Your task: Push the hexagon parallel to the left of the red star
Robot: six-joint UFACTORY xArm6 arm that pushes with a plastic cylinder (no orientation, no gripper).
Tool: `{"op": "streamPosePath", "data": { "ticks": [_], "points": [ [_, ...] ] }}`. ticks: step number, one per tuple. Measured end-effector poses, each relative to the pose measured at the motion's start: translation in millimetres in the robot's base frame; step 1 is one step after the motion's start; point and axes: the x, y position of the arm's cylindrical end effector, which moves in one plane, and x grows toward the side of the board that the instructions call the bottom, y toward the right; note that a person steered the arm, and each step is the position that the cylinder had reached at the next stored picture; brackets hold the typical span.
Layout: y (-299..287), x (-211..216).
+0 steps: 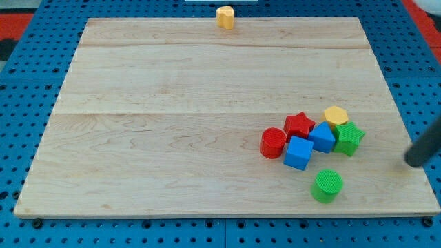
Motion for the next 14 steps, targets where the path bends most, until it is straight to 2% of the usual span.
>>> {"op": "streamPosePath", "data": {
  "ticks": [1, 2, 3, 4, 5, 6, 7, 8, 9, 10, 11, 12, 13, 14],
  "points": [
    [-65, -52],
    [-127, -85],
    [-153, -105],
    [-136, -112],
    [-73, -126],
    [-146, -156],
    [-231, -122],
    [-229, -62],
    [-227, -123],
    [-297, -103],
    [-312, -48],
    [-283, -26],
    [-223, -25],
    [-238, -8]
  ]
}}
